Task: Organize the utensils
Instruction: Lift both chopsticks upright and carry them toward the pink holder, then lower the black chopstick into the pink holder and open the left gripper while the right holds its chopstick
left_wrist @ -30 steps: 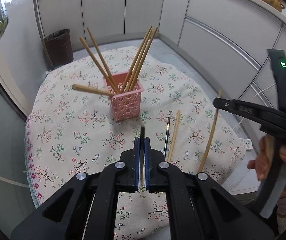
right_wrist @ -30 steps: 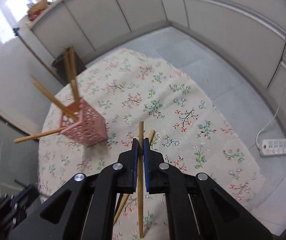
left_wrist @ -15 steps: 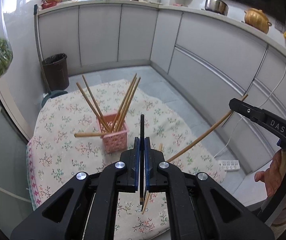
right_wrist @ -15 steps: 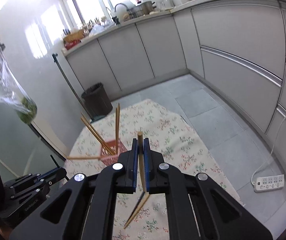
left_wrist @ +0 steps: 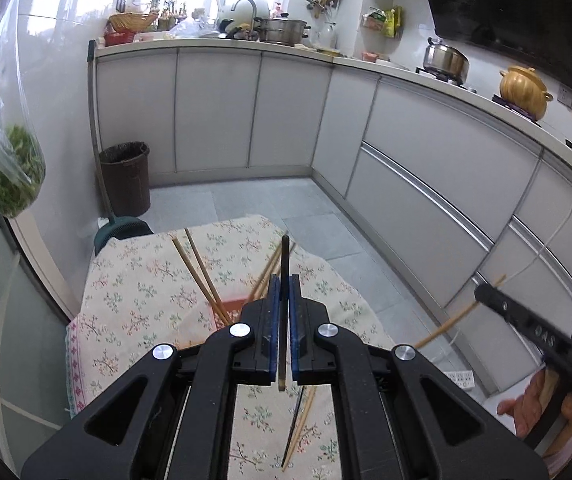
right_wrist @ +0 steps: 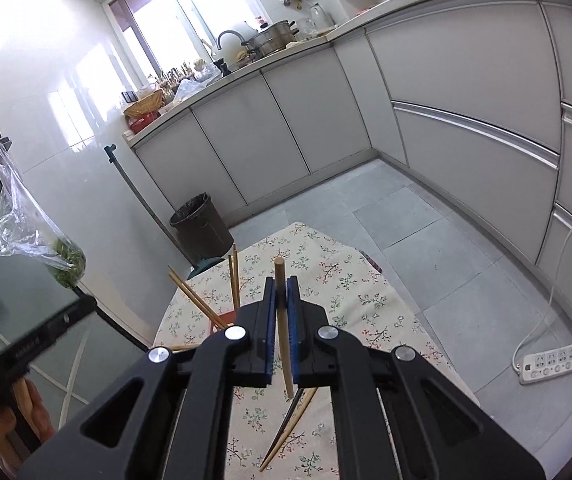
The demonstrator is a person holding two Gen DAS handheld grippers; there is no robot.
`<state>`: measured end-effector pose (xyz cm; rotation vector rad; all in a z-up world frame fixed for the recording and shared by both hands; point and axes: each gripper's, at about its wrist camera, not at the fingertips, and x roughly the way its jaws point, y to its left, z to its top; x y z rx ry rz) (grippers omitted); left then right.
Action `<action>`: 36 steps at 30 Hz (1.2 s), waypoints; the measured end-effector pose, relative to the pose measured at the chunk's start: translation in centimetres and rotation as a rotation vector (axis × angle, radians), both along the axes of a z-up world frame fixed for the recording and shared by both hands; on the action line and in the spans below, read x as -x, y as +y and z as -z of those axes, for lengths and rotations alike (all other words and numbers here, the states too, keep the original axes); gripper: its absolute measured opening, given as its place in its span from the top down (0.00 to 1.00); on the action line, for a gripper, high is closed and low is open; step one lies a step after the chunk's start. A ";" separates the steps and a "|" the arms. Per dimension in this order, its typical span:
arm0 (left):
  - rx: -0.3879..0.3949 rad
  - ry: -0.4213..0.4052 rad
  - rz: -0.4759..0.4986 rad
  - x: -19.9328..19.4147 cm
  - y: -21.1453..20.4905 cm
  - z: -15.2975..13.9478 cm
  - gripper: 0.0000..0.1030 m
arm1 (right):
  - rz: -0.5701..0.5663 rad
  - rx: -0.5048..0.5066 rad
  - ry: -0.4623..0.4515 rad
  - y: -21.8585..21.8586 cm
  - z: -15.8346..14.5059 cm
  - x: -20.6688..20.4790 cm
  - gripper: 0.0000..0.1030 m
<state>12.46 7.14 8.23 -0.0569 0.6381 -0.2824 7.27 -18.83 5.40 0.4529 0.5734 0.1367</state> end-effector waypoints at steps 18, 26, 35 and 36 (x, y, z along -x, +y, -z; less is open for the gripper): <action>-0.041 0.123 -0.171 -9.9 0.9 6.4 0.91 | -0.016 0.015 0.056 -0.8 2.1 -1.3 0.95; 0.107 0.066 -0.270 -5.5 5.3 5.2 0.83 | -0.048 0.007 0.036 0.1 1.2 -1.0 0.95; 0.090 0.000 -0.308 -2.3 7.0 3.5 0.63 | -0.116 0.013 -0.016 3.8 -2.6 -1.8 0.95; 0.092 -0.005 -0.309 -2.2 7.2 3.3 0.63 | -0.120 0.011 -0.025 4.2 -3.2 -2.1 0.95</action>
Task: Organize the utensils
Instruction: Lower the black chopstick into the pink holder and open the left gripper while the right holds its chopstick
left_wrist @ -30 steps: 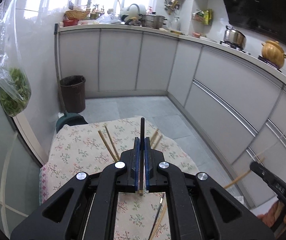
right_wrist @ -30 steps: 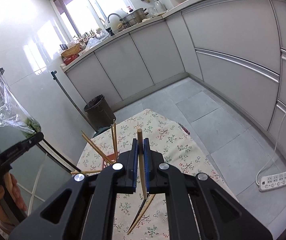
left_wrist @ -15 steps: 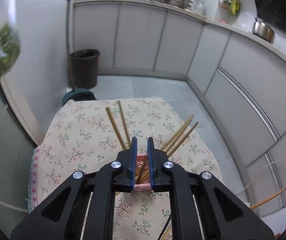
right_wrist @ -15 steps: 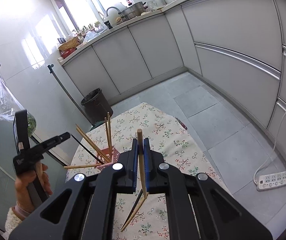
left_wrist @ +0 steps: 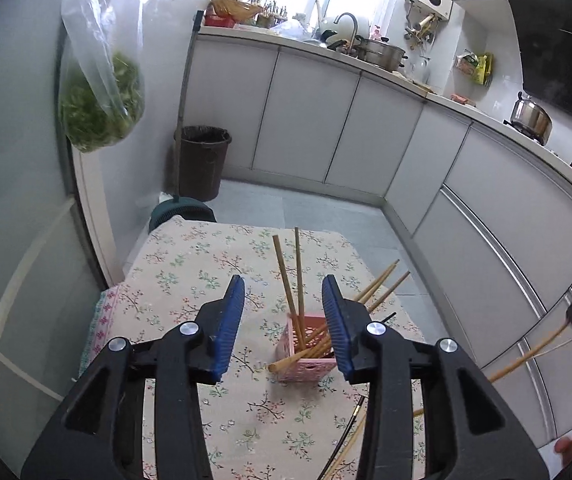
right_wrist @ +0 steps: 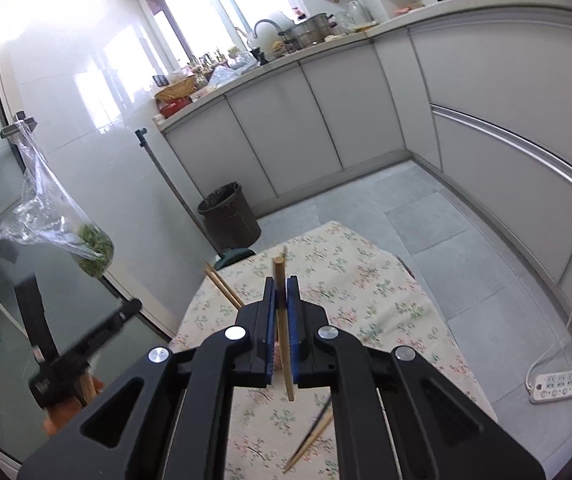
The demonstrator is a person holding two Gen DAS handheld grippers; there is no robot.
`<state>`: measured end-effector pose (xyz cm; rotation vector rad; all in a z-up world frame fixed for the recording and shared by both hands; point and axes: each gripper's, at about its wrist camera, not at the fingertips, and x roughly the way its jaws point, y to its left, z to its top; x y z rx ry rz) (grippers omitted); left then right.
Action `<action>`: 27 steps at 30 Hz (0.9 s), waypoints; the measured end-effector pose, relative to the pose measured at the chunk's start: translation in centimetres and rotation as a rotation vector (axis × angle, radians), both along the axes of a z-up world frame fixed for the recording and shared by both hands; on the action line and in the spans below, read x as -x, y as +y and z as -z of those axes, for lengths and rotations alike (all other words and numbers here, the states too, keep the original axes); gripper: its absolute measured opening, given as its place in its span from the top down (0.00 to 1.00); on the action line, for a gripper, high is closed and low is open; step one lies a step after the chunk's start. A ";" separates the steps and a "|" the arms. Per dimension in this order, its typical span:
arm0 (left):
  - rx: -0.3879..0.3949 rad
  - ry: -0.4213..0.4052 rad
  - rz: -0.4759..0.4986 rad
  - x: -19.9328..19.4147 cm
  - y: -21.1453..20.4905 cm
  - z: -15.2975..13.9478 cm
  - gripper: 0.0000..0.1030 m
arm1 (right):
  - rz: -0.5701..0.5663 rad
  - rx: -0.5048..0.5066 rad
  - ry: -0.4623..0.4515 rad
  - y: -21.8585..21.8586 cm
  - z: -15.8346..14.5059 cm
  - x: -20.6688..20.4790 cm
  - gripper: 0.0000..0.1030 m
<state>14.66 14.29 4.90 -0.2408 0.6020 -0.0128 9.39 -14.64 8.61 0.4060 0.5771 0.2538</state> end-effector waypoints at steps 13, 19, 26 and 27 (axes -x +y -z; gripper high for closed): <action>0.047 -0.057 -0.070 0.9 3.5 -1.7 0.48 | -0.017 0.076 -0.098 7.9 -2.8 -7.6 0.95; 0.058 -0.003 -0.082 -0.1 4.2 0.0 0.48 | -0.035 0.091 -0.112 10.9 1.9 -10.8 0.92; -0.032 -0.045 -0.092 1.0 2.3 0.1 0.38 | -0.025 0.206 -0.106 11.9 5.0 -9.3 0.65; -0.047 -0.050 -0.088 1.2 1.8 0.0 0.37 | -0.018 0.225 -0.118 11.9 4.6 -8.6 0.64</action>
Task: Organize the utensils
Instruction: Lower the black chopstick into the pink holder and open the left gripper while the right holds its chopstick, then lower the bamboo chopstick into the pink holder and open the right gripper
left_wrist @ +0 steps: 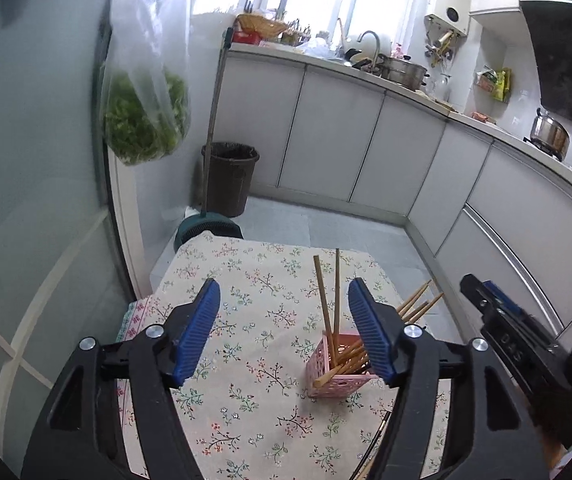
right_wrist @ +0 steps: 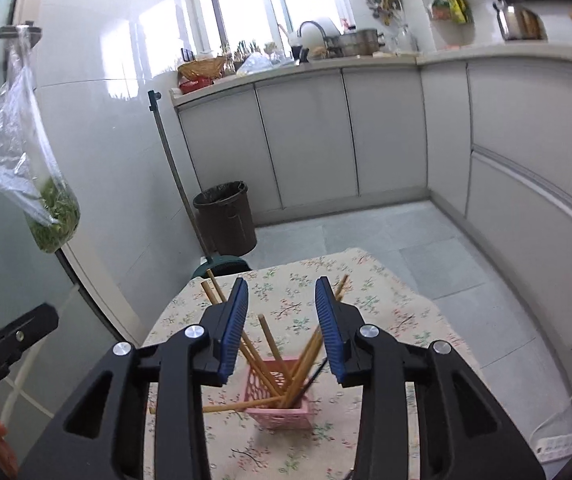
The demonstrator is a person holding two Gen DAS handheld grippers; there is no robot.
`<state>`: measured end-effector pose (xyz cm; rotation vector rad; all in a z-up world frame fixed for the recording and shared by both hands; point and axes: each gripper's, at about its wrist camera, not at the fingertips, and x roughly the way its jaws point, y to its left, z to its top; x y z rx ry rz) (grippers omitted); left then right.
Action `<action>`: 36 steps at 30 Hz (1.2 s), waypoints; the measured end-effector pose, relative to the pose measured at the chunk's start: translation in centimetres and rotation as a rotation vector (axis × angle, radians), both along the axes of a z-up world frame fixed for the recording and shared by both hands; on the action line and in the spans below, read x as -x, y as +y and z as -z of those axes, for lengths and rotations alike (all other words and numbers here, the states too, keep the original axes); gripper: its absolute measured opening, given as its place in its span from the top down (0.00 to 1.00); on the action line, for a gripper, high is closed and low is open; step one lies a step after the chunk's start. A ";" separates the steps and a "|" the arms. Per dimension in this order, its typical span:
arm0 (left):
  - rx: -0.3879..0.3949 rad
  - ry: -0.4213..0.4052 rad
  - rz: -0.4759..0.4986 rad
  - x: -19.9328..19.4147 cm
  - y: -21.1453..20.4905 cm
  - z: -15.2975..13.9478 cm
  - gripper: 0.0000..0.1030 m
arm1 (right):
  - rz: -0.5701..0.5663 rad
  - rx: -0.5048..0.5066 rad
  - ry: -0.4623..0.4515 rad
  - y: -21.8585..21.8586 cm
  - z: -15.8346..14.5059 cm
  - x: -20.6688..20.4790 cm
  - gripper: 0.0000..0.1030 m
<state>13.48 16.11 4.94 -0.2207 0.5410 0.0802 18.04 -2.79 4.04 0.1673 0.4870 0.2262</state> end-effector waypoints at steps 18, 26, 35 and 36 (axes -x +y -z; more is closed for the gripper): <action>-0.073 0.004 0.077 1.5 -5.0 1.2 0.07 | 0.176 0.056 0.046 -6.0 1.0 5.8 0.20; -0.092 0.047 0.108 1.4 -6.3 2.4 0.07 | 0.239 0.034 0.082 -8.2 1.8 6.2 0.06; -0.094 0.118 0.150 1.1 -7.4 4.3 0.07 | 0.241 0.002 0.184 -10.3 4.0 7.0 0.06; -0.093 0.139 0.166 1.0 -7.7 4.7 0.07 | 0.240 -0.009 0.198 -10.7 4.4 7.3 0.06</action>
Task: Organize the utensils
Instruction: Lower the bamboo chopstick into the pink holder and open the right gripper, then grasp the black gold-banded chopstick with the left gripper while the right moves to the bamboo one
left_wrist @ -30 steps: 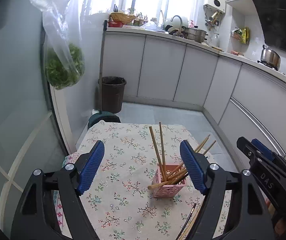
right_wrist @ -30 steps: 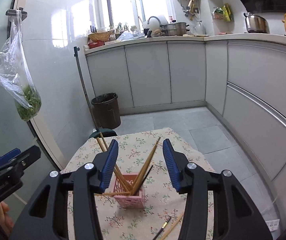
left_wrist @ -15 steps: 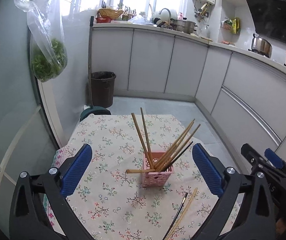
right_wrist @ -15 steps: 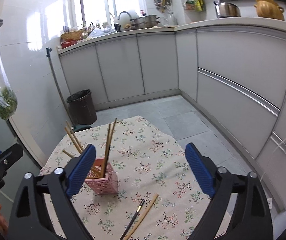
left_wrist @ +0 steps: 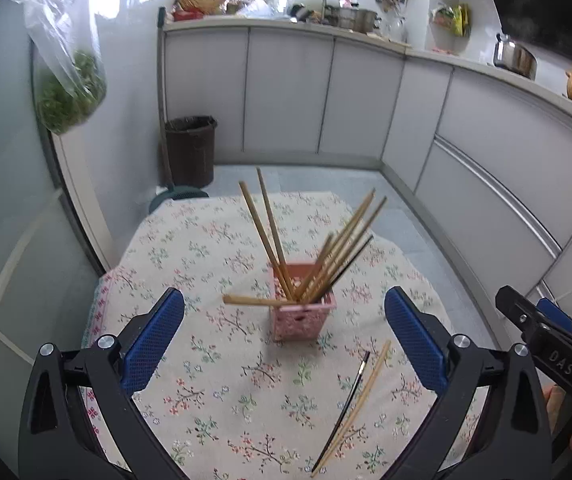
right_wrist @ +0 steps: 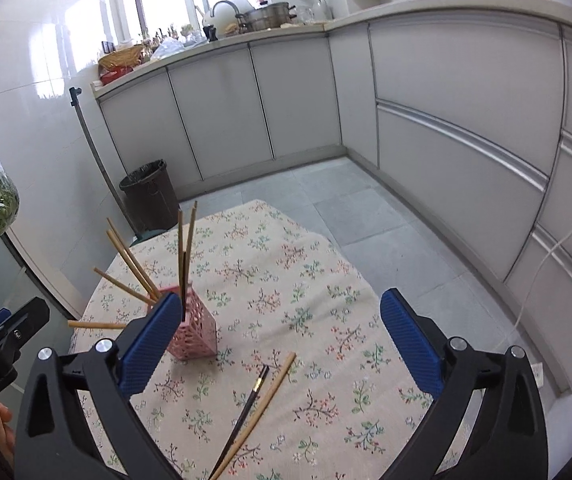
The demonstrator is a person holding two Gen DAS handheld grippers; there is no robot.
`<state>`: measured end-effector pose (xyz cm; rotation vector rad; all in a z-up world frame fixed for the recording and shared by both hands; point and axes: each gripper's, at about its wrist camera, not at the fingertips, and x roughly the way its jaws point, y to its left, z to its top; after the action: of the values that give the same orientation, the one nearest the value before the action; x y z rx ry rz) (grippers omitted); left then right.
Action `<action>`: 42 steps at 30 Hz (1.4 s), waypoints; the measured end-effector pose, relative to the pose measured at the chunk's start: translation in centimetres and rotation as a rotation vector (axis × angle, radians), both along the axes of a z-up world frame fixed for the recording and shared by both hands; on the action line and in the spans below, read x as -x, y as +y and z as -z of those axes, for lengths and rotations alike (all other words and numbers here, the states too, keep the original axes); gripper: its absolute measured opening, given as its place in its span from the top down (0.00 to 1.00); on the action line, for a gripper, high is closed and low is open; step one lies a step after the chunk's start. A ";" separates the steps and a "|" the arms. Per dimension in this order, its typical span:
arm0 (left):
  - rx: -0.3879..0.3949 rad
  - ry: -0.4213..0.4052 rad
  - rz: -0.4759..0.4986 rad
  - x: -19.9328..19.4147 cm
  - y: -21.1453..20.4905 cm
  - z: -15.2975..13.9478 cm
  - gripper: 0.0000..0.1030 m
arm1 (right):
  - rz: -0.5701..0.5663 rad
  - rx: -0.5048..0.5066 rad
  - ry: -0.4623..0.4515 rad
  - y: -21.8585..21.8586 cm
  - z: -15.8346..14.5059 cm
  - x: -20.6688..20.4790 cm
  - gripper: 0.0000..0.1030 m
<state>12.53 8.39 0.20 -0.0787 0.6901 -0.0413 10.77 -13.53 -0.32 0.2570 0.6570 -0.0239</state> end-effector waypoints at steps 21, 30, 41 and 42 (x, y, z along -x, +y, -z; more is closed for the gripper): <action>-0.095 0.426 0.191 -3.8 -7.8 11.7 0.07 | 0.160 -0.268 0.232 -9.3 6.1 3.6 0.06; -0.017 0.584 0.208 -5.9 -10.1 15.8 0.07 | 0.251 -0.384 0.261 -12.2 7.2 4.8 0.06; -0.079 0.596 0.085 -9.2 -11.0 17.8 0.08 | 0.240 -0.443 0.306 -12.9 8.3 4.5 0.06; -0.095 0.581 0.075 -9.5 -11.1 17.8 0.10 | 0.241 -0.450 0.313 -13.0 8.4 4.4 0.06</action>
<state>22.07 -2.73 -17.56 0.0293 1.2748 -0.0586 6.35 -26.51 -8.73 0.7776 0.9367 -0.1507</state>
